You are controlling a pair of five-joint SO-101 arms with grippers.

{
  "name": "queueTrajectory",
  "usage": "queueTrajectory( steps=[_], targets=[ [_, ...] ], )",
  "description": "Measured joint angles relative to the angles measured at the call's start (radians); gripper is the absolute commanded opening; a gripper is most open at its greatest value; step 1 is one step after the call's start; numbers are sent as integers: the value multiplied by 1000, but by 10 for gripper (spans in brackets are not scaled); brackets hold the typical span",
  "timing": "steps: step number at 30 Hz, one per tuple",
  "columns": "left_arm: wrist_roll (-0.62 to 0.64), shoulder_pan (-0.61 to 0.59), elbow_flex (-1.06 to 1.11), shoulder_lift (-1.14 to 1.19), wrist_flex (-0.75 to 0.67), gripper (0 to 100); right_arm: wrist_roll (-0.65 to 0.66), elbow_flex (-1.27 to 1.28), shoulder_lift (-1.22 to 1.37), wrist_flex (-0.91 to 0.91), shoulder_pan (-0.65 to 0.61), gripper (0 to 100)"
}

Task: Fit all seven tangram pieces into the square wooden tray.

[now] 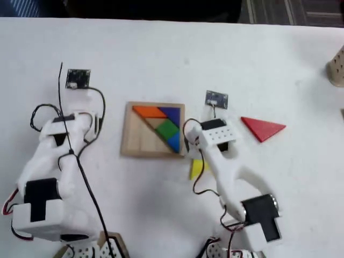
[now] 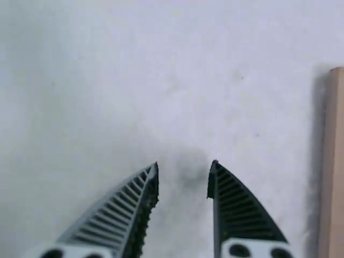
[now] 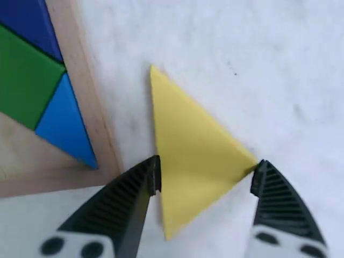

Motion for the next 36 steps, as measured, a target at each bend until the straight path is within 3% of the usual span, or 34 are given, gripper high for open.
queueTrajectory(
  steps=[10, 20, 25, 36],
  targets=[
    [0, -12, 0, 0, 0, 168, 8, -25, 55, -11, -2, 265],
    [0, -12, 0, 0, 0, 168, 270, -25, 57, -11, 31, 253],
    [0, -12, 0, 0, 0, 168, 342, -25, 57, 0, 48, 147],
    [0, -12, 0, 0, 0, 168, 460, -26, 57, 3, 52, 146]
  ],
)
